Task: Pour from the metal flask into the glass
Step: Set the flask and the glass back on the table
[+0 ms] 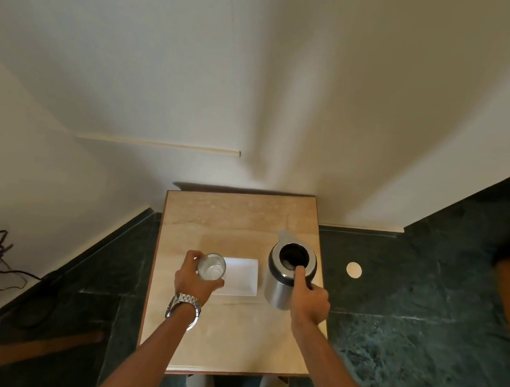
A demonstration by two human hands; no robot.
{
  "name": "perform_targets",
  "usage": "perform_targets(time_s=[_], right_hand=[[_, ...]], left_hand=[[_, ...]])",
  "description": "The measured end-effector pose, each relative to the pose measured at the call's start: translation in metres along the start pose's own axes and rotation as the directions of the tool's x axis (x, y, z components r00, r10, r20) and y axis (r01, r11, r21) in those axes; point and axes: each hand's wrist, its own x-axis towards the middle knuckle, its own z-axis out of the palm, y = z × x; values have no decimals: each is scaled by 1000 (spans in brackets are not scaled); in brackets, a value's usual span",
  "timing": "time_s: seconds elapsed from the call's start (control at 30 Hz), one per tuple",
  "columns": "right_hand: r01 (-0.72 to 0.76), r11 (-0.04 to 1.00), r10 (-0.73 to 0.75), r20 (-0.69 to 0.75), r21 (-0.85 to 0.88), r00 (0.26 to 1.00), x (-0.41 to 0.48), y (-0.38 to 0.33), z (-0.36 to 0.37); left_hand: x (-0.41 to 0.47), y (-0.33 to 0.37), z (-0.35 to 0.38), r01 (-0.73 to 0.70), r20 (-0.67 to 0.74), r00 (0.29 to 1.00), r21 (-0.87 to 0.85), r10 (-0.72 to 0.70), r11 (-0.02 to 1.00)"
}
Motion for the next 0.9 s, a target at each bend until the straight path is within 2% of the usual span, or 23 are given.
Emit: perform_targets(time_s=[0.2, 0.33, 0.7, 0.87, 0.9], right_hand=[[-39, 983, 55, -81, 181, 995, 32, 27, 45], [-16, 967, 43, -103, 255, 994, 40, 38, 62], [34, 961, -8, -94, 274, 996, 41, 78, 83], [66, 963, -51, -62, 260, 997, 37, 81, 70], [69, 964, -46, -96, 256, 994, 33, 90, 53]], left_hand=[[46, -43, 31, 12, -22, 1000, 30, -11, 999], [61, -64, 45, 21, -11, 1000, 44, -20, 999], [75, -104, 86, 98, -22, 995, -46, -99, 994], [74, -103, 94, 86, -46, 995, -85, -90, 993], [58, -104, 101, 86, -10, 996, -86, -87, 993]])
